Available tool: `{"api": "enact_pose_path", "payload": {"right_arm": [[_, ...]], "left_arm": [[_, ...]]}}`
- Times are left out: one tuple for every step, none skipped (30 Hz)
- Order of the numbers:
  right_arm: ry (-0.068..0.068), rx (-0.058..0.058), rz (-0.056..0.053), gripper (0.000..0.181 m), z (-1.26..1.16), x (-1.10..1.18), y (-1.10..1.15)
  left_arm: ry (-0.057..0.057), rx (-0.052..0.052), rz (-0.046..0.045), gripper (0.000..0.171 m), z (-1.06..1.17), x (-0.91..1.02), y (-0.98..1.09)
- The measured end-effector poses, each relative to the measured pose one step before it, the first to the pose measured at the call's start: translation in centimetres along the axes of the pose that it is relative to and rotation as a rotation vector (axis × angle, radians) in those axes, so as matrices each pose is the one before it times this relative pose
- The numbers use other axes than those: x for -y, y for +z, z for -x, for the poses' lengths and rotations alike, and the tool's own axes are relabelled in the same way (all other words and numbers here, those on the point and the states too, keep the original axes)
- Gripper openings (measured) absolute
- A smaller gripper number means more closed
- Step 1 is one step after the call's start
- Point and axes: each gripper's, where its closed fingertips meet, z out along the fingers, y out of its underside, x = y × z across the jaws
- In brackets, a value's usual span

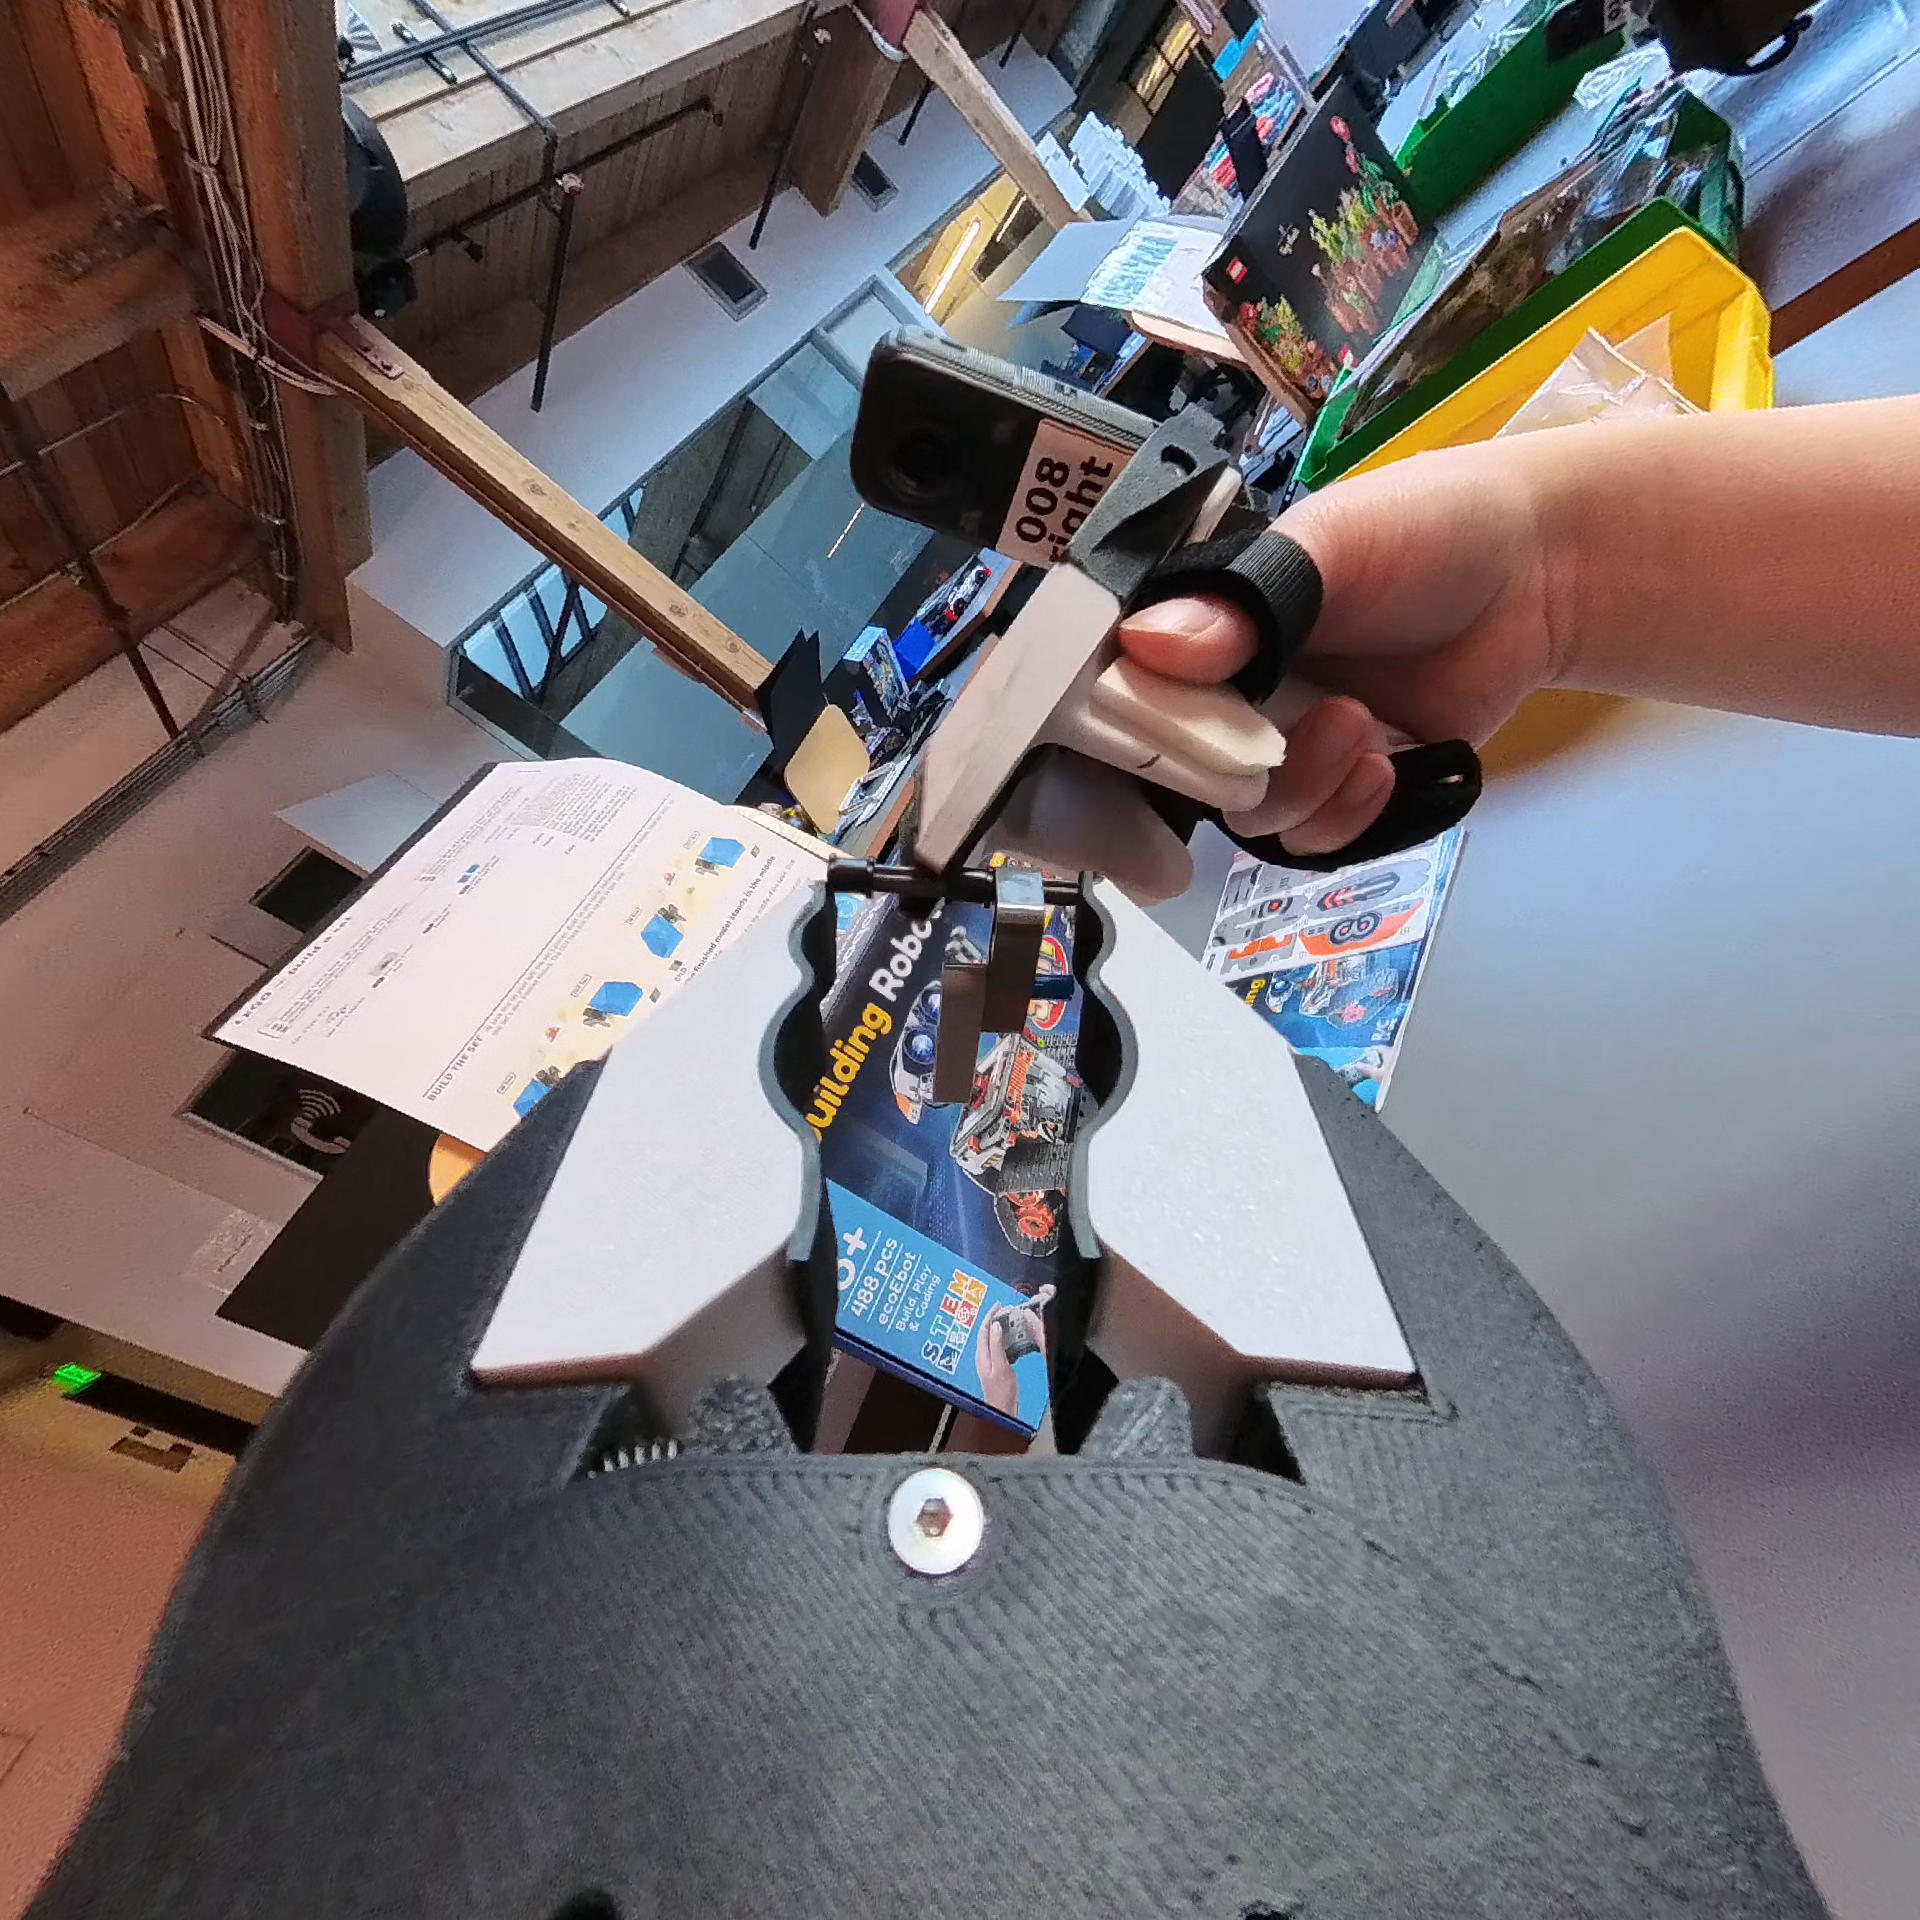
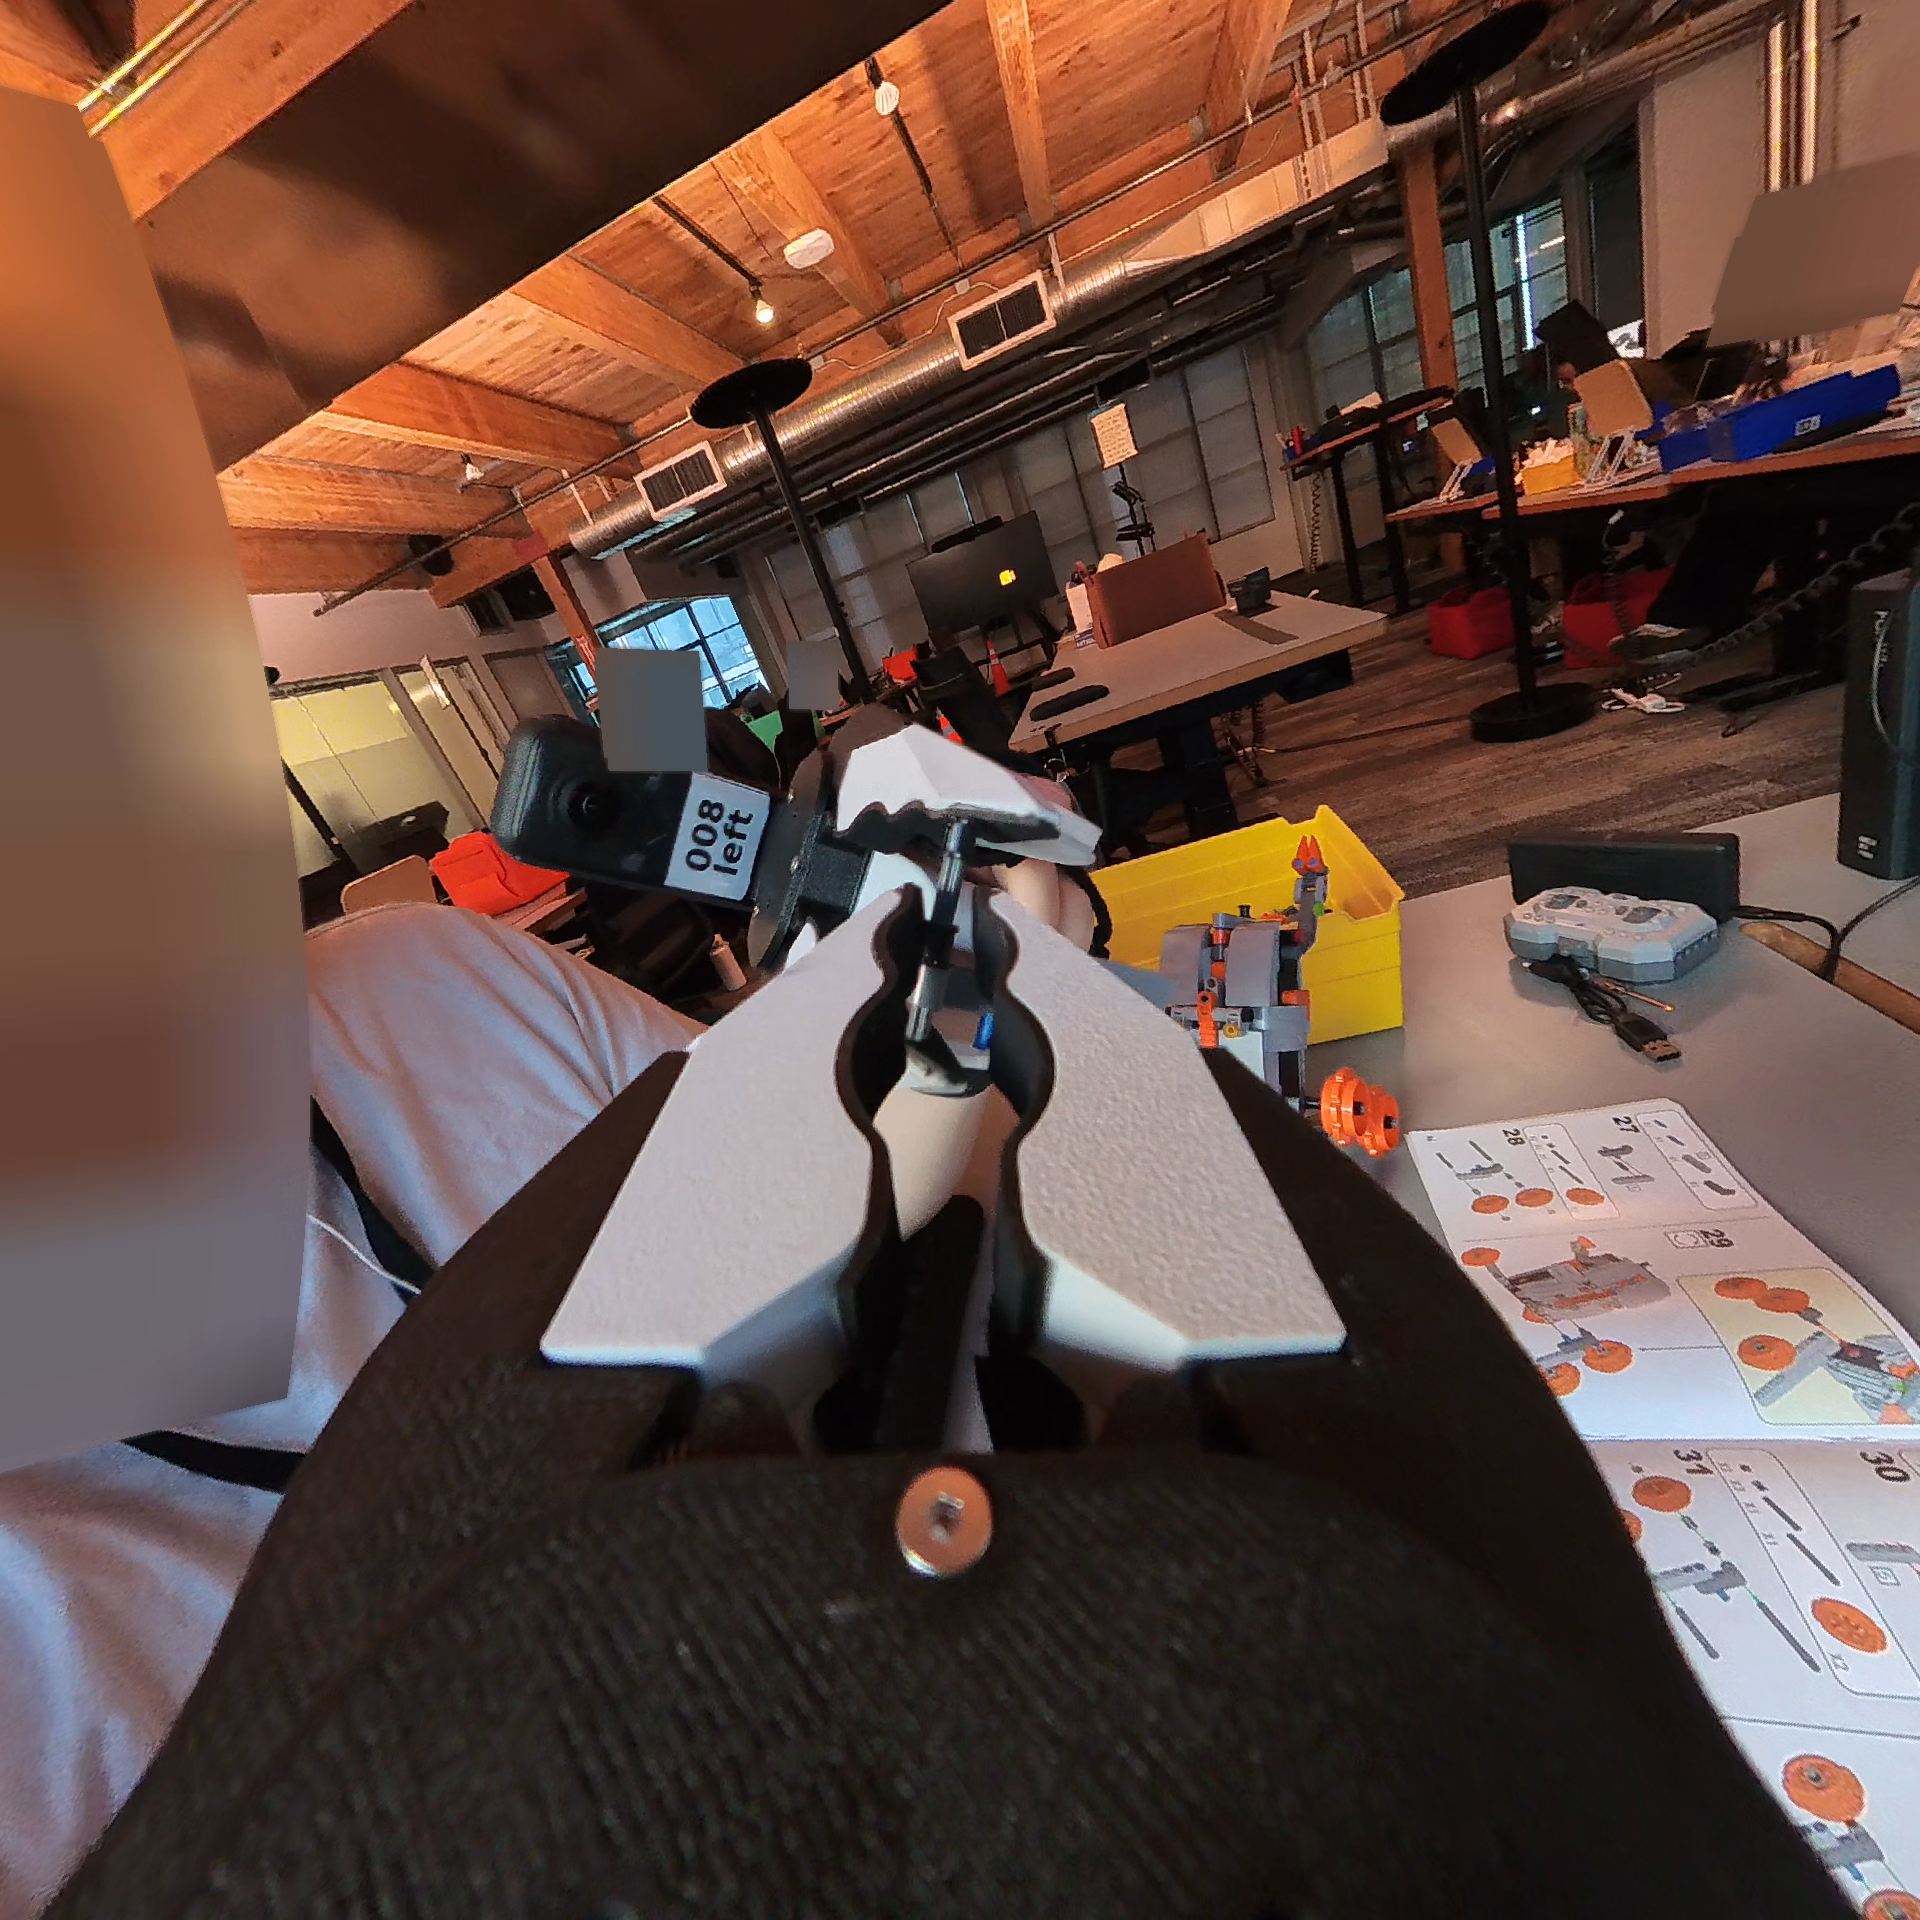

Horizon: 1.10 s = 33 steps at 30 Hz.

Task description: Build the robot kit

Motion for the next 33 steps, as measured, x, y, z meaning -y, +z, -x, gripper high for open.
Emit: {"api": "enact_pose_path", "payload": {"right_arm": [[-0.0034,0.0018,0.0006,0.007,0.098,0.024,-0.025],[-0.0058,0.0015,0.0081,0.007,0.100,-0.078,-0.015],[-0.0078,-0.0026,0.0070,0.009,0.053,-0.024,-0.030],[-0.0134,-0.0017,0.0005,0.011,0.109,0.126,-0.053],[-0.0266,0.0060,-0.0013,0.011,0.302,0.154,-0.084],[-0.0422,0.0135,0.0008,0.013,0.488,0.158,-0.073],[-0.0617,0.0150,0.0058,0.016,0.604,0.134,-0.073],[-0.0941,0.0058,0.0142,0.021,0.618,0.058,-0.023],[-0.1282,-0.0299,0.0212,0.027,0.295,0.020,0.024],[-0.1647,-0.0452,0.0219,0.033,0.314,0.029,0.073],[-0.1840,-0.0453,0.0363,0.036,0.466,-0.138,0.105],[-0.1701,-0.0454,0.0472,0.036,0.417,-0.138,0.088],[-0.1347,-0.0452,0.0512,0.036,0.249,-0.092,0.111],[-0.1000,-0.0354,0.0579,0.036,0.125,-0.137,0.110],[-0.0657,-0.0148,0.0389,0.036,0.227,0.140,0.045],[-0.0361,-0.0065,0.0171,0.037,0.171,0.357,-0.050],[-0.0204,-0.0036,0.0081,0.039,0.100,0.355,-0.104],[-0.0108,-0.0081,-0.0048,0.039,-0.047,0.430,-0.178],[-0.0018,-0.0080,-0.0195,0.039,-0.101,0.549,-0.226],[0.0064,-0.0034,-0.0267,0.038,-0.077,0.593,-0.239],[0.0181,0.0051,-0.0335,0.037,-0.006,0.644,-0.216],[0.0315,0.0100,-0.0329,0.036,-0.006,0.563,-0.147],[0.0515,0.0050,-0.0174,0.029,-0.201,0.253,-0.052],[0.0905,-0.0018,0.0027,0.022,-0.526,-0.153,0.036],[0.1475,0.0039,0.0046,0.021,-0.689,-0.281,0.116],[0.1854,0.0359,0.0060,0.023,-0.395,-0.361,0.136],[0.1821,0.0571,0.0088,0.021,-0.096,-0.416,0.117],[0.1426,0.0537,0.0008,0.016,-0.110,-0.332,0.066],[0.0955,0.0471,-0.0042,0.014,-0.053,-0.370,0.067],[0.0714,0.0297,0.0166,0.015,-0.247,-0.685,0.089],[0.0519,0.0114,0.0325,0.016,-0.439,-0.796,0.137],[0.0364,-0.0098,0.0276,0.018,-0.633,-0.726,0.181],[0.0238,-0.0006,0.0166,0.019,-0.453,-0.529,0.223]], "left_arm": [[-0.0007,0.0077,-0.00302,0.044,0.196,0.047,-0.071],[-0.0001,0.0119,-0.00873,0.044,0.308,0.096,-0.159],[-0.0071,-0.0004,-0.01265,0.044,0.186,0.142,-0.202],[-0.0198,-0.0070,-0.01248,0.044,0.135,0.137,-0.208],[-0.0251,-0.0038,-0.01518,0.044,0.212,0.161,-0.236],[-0.0214,-0.0060,-0.02146,0.044,0.178,0.258,-0.260],[-0.0184,-0.0128,-0.02195,0.044,0.048,0.265,-0.255],[-0.0144,-0.0197,-0.01864,0.044,-0.077,0.233,-0.227],[-0.0070,-0.0226,-0.02184,0.044,-0.174,0.286,-0.225],[-0.0051,-0.0203,-0.02355,0.044,-0.179,0.319,-0.220],[-0.0102,-0.0185,-0.01861,0.044,-0.125,0.265,-0.173],[-0.0133,-0.0239,-0.01374,0.044,-0.207,0.192,-0.152],[-0.0118,-0.0373,-0.01320,0.044,-0.433,0.185,-0.145],[-0.0050,-0.0352,-0.01193,0.044,-0.456,0.153,-0.125],[0.0053,-0.0174,-0.00600,0.044,-0.246,0.077,-0.099],[0.0110,-0.0130,-0.00511,0.044,-0.224,0.091,-0.087],[0.0072,-0.0159,-0.01048,0.044,-0.279,0.214,-0.110],[0.0065,-0.0113,-0.00829,0.044,-0.207,0.210,-0.091],[0.0105,-0.0031,-0.00322,0.044,-0.119,0.149,-0.070],[0.0138,-0.0013,0.00300,0.044,-0.107,0.052,-0.036],[0.0166,-0.0033,0.00858,0.044,-0.164,-0.020,-0.011],[0.0175,0.0001,0.01346,0.044,-0.123,-0.086,0.033],[0.0184,0.0053,0.01731,0.044,-0.041,-0.135,0.064],[0.0233,0.0036,0.01550,0.044,-0.095,-0.149,0.071],[0.0258,0.0026,0.01455,0.044,-0.133,-0.136,0.082],[0.0240,0.0035,0.01253,0.044,-0.118,-0.100,0.077],[0.0159,-0.0029,0.00902,0.044,-0.177,-0.070,0.083],[0.0080,-0.0068,0.00933,0.044,-0.182,-0.089,0.095],[0.0071,-0.0049,0.01026,0.044,-0.147,-0.150,0.099],[0.0108,0.0012,0.01014,0.044,-0.068,-0.216,0.120],[0.0127,0.0044,0.01309,0.044,-0.007,-0.307,0.130],[0.0120,0.0010,0.02182,0.044,-0.066,-0.462,0.168],[0.0122,0.0036,0.03060,0.044,-0.017,-0.600,0.205]]}}
